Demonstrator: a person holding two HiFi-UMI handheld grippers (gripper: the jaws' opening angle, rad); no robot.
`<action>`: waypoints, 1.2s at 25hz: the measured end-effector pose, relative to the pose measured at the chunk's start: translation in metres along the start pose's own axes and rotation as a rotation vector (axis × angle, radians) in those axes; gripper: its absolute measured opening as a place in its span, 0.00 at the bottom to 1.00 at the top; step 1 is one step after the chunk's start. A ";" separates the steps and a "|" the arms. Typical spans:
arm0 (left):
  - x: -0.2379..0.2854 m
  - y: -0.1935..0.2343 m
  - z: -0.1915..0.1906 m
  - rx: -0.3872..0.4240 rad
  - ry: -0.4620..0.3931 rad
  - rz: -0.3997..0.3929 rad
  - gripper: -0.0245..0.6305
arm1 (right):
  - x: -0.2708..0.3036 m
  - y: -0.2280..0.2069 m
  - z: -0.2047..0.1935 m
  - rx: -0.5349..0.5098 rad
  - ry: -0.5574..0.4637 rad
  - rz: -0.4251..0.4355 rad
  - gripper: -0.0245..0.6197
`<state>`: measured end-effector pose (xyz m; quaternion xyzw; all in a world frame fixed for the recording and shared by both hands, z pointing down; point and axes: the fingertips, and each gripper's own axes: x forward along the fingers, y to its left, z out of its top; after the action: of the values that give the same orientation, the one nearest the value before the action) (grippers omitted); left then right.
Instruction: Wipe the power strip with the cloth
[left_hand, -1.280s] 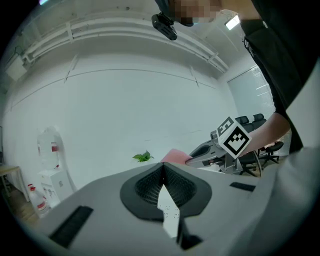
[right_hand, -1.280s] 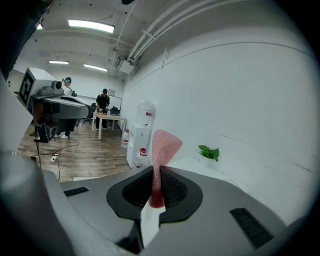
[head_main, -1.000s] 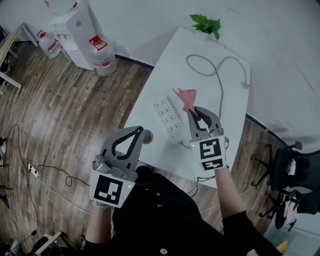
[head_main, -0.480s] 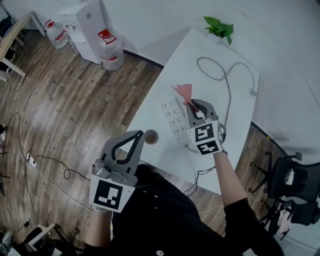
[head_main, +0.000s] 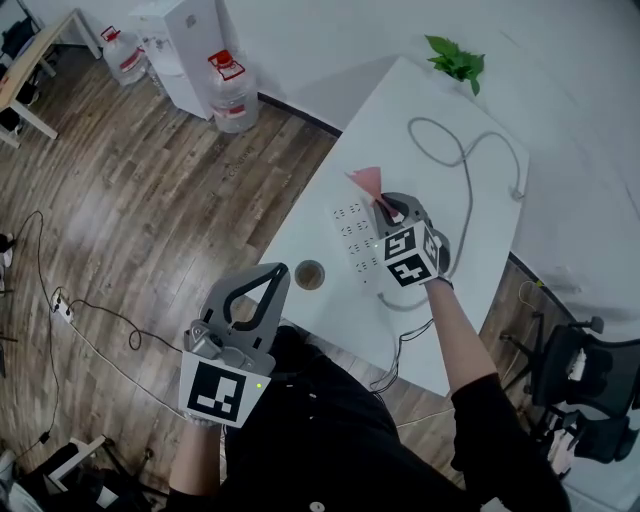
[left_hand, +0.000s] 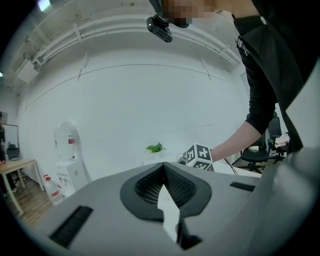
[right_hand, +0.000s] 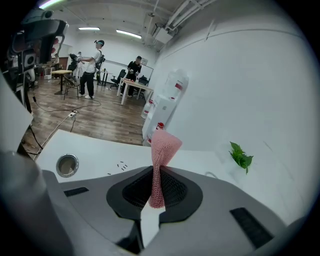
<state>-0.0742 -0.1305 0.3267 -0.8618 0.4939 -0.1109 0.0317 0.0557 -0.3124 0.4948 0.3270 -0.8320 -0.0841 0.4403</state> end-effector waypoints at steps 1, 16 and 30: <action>0.000 0.001 -0.001 -0.002 0.000 0.001 0.06 | 0.004 0.001 -0.002 -0.009 0.010 0.007 0.11; -0.011 0.019 -0.017 -0.008 0.039 0.040 0.06 | 0.066 0.021 -0.024 -0.145 0.138 0.121 0.11; -0.011 0.016 -0.019 -0.011 0.032 0.030 0.06 | 0.067 0.036 -0.034 -0.151 0.160 0.182 0.11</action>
<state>-0.0973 -0.1278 0.3404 -0.8525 0.5081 -0.1216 0.0205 0.0385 -0.3206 0.5757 0.2219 -0.8117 -0.0801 0.5344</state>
